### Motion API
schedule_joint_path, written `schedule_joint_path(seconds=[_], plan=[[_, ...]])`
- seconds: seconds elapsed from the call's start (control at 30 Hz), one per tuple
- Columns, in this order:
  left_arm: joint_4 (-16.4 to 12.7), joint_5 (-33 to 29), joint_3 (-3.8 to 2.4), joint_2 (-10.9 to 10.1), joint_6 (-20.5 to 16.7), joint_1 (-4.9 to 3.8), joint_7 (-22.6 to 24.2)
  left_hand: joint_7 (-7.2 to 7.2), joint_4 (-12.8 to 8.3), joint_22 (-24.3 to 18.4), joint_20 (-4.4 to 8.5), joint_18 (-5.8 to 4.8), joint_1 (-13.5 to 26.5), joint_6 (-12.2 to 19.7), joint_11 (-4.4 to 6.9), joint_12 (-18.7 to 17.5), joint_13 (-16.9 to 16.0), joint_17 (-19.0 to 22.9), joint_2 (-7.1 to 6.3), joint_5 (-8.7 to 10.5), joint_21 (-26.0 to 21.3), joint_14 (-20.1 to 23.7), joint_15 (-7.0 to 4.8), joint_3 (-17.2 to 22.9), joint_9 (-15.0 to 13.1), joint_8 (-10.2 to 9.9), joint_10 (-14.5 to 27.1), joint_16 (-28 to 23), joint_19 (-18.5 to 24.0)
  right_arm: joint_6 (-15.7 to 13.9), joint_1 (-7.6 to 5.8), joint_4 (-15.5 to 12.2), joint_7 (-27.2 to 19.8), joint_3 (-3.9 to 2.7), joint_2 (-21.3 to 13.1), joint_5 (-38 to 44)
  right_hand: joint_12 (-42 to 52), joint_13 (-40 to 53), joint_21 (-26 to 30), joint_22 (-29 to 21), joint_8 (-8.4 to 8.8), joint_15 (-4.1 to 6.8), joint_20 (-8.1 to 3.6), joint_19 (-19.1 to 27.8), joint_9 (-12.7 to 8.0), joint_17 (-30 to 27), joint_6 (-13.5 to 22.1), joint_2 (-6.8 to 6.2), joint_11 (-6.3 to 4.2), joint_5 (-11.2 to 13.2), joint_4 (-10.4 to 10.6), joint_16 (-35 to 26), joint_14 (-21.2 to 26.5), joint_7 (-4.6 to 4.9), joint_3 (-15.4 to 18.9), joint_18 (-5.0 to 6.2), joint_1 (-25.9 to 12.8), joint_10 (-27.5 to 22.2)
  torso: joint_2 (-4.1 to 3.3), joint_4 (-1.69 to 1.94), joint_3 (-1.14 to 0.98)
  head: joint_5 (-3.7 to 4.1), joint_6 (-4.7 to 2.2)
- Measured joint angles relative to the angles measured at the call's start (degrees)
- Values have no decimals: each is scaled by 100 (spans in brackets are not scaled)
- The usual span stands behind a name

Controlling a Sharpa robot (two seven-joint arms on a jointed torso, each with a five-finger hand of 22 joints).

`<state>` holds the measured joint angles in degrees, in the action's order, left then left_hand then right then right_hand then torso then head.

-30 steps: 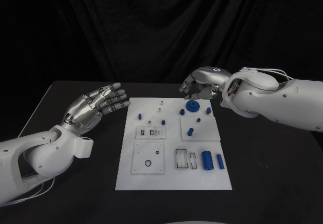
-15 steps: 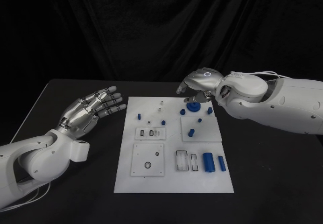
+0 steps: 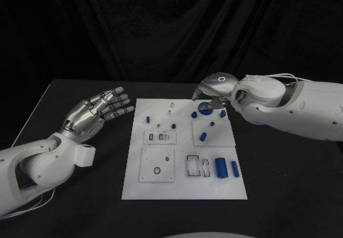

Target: Assemble the parts on the task board

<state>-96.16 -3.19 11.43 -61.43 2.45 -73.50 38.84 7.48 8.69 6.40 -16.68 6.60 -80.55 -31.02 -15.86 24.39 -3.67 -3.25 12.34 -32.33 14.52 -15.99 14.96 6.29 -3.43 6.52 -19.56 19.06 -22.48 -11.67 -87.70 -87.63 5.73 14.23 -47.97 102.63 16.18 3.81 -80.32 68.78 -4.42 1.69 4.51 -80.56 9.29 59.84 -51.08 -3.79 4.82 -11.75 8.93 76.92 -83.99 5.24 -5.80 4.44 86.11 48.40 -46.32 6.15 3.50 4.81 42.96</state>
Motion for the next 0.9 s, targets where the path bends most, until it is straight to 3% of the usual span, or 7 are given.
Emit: schedule_joint_path(seconds=[0.17, 0.23, 0.67, 0.9], plan=[[32, 0, 11, 12, 4, 0, 0, 0, 8, -7, 0, -12, 6, 0, 0, 0, 0, 0, 6, 0, 0, 0, 0, 40, 0, 0, 0, 0, 0, 39, 67, 75, -31, 0, -7, -21, 0, 13, 23, -3, 0, 0, 0, 0, 0, -1, 0, -23, -3, -43, -11, 0, 0, 43, -42, 0, 23, 3, 19, -1, 4, -10, 49], [44, 4, 18, 15, 6, 0, 0, 0, 8, -7, 0, -92, 6, 0, 0, 0, 1, 0, 6, 0, 0, 0, 0, 39, 0, 0, 0, 0, 0, 23, 99, 111, -62, 0, -1, -26, 0, 31, 23, -1, 0, 0, 0, 0, 0, 21, 0, -23, -26, -64, -25, 0, 0, 43, -88, 0, 23, 98, 26, -1, 6, -10, 58], [88, 37, 41, 29, 40, 0, 1, 0, -7, -6, -21, -92, 5, 0, -15, -4, 1, 1, 6, 0, 0, 0, 0, 72, 1, 0, -15, 14, 22, -266, 332, 395, -289, 0, 173, -47, 0, 41, 23, 67, 22, 0, 0, 0, 0, 119, 0, -23, -2, -87, -23, 0, 0, 43, -150, 1, 23, 227, 53, -8, 14, -13, 99], [118, 46, 57, 43, 71, 0, 2, 32, -6, -13, -21, -91, 43, -32, -44, -4, 2, 1, -32, 0, 0, -21, 21, 120, 1, -1, -44, 44, 22, -354, 438, 567, -383, -1, 321, -87, 0, 40, 23, 86, 22, 0, 0, 0, -7, 147, 0, -23, 13, -268, -8, 1, 0, 43, -245, 1, 23, 323, 65, -9, 15, -5, 108]])
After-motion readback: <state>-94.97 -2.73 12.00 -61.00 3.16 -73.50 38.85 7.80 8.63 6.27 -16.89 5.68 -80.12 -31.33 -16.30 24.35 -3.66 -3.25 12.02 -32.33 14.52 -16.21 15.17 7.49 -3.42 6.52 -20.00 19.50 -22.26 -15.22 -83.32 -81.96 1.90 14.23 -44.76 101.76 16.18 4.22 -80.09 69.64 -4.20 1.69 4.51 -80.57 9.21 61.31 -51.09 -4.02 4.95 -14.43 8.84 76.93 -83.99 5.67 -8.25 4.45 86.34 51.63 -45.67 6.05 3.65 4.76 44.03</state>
